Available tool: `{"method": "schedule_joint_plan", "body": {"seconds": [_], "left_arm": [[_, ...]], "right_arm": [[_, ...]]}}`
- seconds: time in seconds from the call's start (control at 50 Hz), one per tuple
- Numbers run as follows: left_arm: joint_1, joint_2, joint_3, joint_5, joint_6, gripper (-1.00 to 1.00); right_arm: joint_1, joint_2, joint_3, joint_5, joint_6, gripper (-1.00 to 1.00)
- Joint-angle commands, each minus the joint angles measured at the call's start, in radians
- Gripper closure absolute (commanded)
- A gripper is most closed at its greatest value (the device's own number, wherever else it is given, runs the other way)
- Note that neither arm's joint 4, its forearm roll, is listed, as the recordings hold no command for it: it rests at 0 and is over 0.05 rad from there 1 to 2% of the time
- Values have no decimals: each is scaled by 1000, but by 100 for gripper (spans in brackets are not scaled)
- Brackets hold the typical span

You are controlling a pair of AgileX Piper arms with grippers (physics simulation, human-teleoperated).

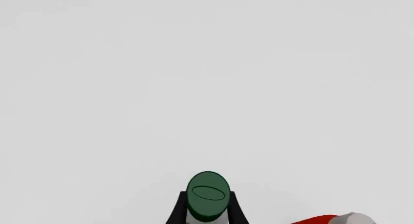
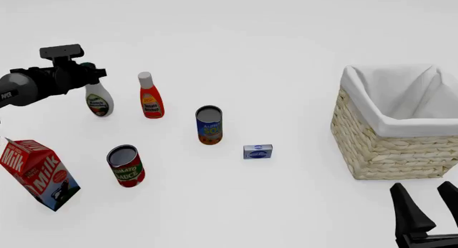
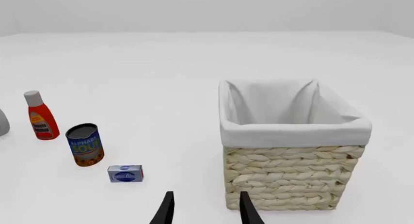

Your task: Pick the salad dressing and place it in the basket.

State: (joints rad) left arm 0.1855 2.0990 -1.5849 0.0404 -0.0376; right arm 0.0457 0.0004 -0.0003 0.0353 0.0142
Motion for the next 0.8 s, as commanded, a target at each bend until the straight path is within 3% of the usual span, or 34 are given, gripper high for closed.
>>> {"method": "schedule_joint_plan", "body": {"seconds": [0.02,0.42,0.8], "left_arm": [[11,-30,23,-31,30,100],[4,-127,-17,16,67,100],[-57,-295,-12,53,98,100]], "right_arm": [[1,0,0,2,1,-100],[4,1,0,-2,5,-100],[8,1,0,-7,7,-100]]}}
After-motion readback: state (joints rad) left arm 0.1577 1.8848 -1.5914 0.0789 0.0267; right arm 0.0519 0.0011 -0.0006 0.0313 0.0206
